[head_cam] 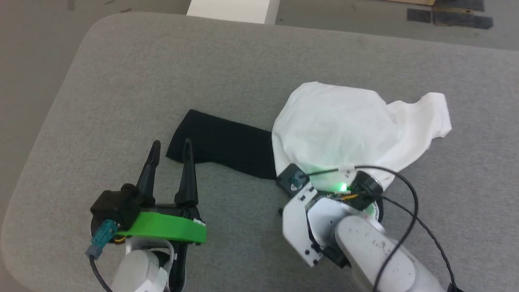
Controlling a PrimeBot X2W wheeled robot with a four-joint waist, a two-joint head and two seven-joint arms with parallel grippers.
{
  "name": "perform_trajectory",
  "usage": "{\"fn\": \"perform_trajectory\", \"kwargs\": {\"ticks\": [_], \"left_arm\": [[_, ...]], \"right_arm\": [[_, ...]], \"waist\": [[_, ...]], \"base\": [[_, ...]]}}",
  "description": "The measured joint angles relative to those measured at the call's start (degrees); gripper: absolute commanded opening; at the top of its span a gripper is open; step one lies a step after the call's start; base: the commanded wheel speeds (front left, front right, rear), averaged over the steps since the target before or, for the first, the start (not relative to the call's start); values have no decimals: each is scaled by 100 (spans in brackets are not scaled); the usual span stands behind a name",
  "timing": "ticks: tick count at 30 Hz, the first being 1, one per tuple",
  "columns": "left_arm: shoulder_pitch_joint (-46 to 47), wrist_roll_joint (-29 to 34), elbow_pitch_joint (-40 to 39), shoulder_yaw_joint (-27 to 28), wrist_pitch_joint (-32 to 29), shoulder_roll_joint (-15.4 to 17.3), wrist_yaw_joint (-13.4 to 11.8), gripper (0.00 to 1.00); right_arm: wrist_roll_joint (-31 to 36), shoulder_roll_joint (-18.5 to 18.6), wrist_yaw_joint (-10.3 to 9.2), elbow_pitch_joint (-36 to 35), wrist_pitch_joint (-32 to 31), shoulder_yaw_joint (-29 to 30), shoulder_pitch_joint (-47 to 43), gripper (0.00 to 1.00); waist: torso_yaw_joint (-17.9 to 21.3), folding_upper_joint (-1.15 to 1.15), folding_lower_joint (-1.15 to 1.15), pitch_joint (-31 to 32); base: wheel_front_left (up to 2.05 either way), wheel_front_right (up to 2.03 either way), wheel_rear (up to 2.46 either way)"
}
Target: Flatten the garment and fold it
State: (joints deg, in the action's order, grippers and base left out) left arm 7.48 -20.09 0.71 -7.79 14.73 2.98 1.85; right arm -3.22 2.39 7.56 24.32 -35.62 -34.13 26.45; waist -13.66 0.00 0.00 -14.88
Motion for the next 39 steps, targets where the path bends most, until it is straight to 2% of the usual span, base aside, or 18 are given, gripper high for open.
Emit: {"fn": "perform_trajectory", "kwargs": {"ticks": [1,2,3,6,10,13,16,21,26,27,28,29,32,34,36,39], "left_arm": [[4,0,0,-9,0,0,-16,100],[14,-2,1,-10,1,0,-16,100],[23,-9,4,-8,0,0,-24,100],[15,33,54,57,0,0,-36,100],[-69,155,91,214,0,1,12,100],[-164,280,135,318,1,1,87,100],[-222,372,160,375,0,1,160,100],[-274,449,203,379,0,1,245,100],[-283,485,257,337,0,1,304,100],[-288,492,272,331,1,1,319,100],[-299,498,297,324,1,1,326,100],[-312,498,309,320,0,0,342,100],[-350,498,313,325,0,0,357,100],[-363,498,312,346,1,0,360,100],[-363,498,300,350,0,-1,365,100],[-354,498,283,341,0,-1,371,100]], "right_arm": [[-13,-16,0,5,-156,29,42,25],[-32,-25,0,0,-257,40,80,0],[-42,-29,-1,-13,-285,53,98,0],[-626,48,-1,-366,98,314,-72,0],[-1145,40,-1,-1281,644,834,-361,0],[-1230,25,1,-2006,1095,1831,-544,0],[-1194,34,0,-2290,1292,2960,-872,0],[-980,53,0,-1923,1285,4673,-1479,0],[-730,48,0,-1125,1016,5684,-1873,0],[-705,49,0,-992,915,5784,-1942,7],[-680,49,0,-934,894,5834,-2012,50],[-672,43,0,-937,970,5873,-2045,100],[-691,51,-1,-1213,1622,5734,-2053,100],[-554,77,-1,-1601,2138,5332,-2068,100],[-378,80,-1,-2074,2559,4653,-2078,100],[-240,66,-1,-2503,2664,3489,-2090,100]], "waist": [[-35,0,0,-25],[-68,0,0,-44],[-95,0,0,-56],[-105,0,0,33],[15,0,0,167],[188,0,0,311],[384,0,0,459],[729,0,0,687],[998,0,0,870],[1048,0,0,901],[1095,0,0,931],[1129,0,0,952],[1234,0,0,1000],[1289,0,0,1009],[1327,0,0,987],[1336,0,0,906]], "base": [[0,0,0],[0,0,0],[0,0,0],[0,0,0],[0,0,0],[0,0,0],[0,0,0],[0,0,0],[0,0,0],[0,0,0],[0,0,0],[0,0,0],[0,0,0],[0,0,0],[0,0,0],[0,0,0]]}}
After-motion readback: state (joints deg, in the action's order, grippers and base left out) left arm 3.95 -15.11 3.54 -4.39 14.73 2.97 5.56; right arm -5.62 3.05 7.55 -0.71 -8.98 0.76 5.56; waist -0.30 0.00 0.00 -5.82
